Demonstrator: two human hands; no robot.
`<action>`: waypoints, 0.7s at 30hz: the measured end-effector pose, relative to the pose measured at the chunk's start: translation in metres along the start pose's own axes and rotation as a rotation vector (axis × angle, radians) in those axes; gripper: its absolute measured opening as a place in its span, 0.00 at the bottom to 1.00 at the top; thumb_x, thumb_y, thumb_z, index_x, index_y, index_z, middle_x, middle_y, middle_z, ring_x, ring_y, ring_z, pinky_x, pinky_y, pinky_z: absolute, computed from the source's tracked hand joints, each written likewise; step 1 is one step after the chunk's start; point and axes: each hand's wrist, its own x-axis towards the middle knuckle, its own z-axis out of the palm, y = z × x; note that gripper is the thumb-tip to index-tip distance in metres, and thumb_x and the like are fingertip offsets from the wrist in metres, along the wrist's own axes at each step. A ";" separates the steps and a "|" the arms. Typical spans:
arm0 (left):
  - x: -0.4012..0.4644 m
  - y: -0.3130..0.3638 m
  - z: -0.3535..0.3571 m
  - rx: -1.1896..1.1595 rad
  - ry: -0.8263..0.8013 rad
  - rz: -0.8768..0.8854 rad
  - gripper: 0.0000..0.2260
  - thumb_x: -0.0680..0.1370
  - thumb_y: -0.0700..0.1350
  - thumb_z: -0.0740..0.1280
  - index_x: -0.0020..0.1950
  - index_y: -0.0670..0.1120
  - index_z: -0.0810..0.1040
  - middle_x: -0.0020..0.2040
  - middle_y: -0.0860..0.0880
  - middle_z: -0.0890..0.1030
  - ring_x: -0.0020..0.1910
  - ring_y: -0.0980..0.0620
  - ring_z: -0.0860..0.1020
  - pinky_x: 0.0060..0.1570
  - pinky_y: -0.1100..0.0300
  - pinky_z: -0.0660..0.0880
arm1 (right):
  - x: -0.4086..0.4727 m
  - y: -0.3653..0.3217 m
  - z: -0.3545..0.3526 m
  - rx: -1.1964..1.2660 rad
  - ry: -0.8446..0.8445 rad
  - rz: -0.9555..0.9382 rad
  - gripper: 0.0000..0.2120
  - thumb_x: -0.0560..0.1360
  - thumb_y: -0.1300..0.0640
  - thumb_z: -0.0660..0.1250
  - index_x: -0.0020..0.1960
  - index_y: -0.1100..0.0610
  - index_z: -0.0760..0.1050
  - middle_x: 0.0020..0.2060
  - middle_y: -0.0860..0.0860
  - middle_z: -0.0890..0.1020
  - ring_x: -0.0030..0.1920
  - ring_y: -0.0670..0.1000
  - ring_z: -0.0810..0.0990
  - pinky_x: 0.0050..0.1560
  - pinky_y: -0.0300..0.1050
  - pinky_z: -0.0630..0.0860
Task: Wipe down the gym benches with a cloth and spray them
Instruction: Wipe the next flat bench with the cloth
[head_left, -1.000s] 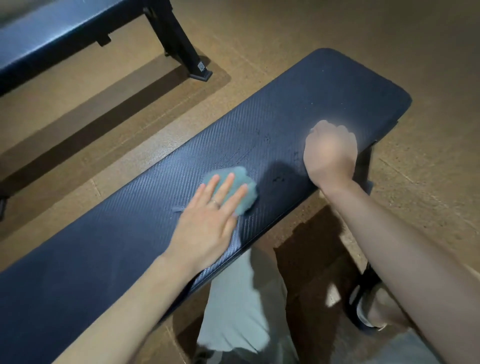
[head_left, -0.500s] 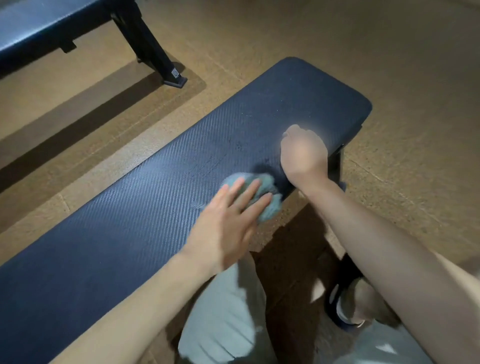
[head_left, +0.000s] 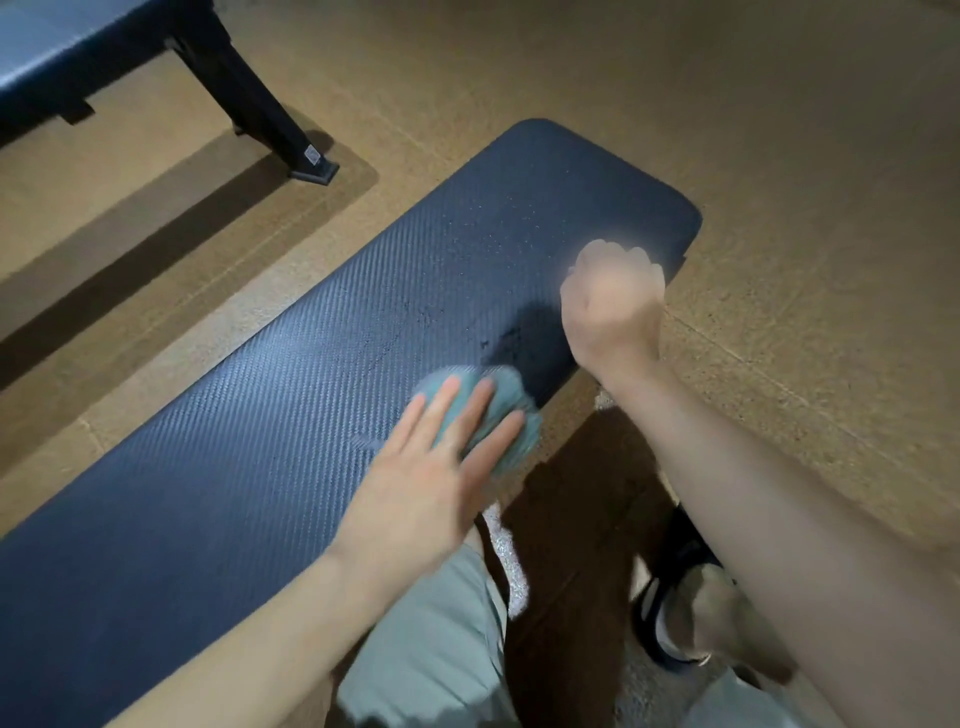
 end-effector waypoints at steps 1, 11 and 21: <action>0.028 0.007 -0.002 -0.009 0.004 -0.011 0.28 0.81 0.50 0.60 0.81 0.54 0.62 0.81 0.42 0.62 0.79 0.36 0.61 0.77 0.38 0.60 | 0.001 0.001 0.001 -0.017 0.000 -0.016 0.12 0.81 0.54 0.57 0.43 0.56 0.75 0.38 0.51 0.78 0.40 0.52 0.73 0.43 0.49 0.68; -0.038 -0.031 0.002 -0.056 -0.021 -0.062 0.25 0.85 0.54 0.51 0.83 0.56 0.56 0.84 0.49 0.54 0.83 0.46 0.51 0.78 0.43 0.54 | 0.010 0.003 -0.004 -0.131 -0.132 -0.159 0.19 0.81 0.47 0.59 0.67 0.51 0.77 0.65 0.52 0.77 0.68 0.55 0.73 0.72 0.58 0.63; 0.077 -0.031 0.000 -0.186 0.026 -0.149 0.25 0.83 0.53 0.50 0.81 0.58 0.62 0.83 0.48 0.59 0.82 0.42 0.55 0.80 0.44 0.51 | 0.011 0.007 0.003 -0.090 -0.140 -0.130 0.16 0.82 0.52 0.56 0.65 0.48 0.78 0.67 0.49 0.76 0.70 0.52 0.71 0.76 0.60 0.59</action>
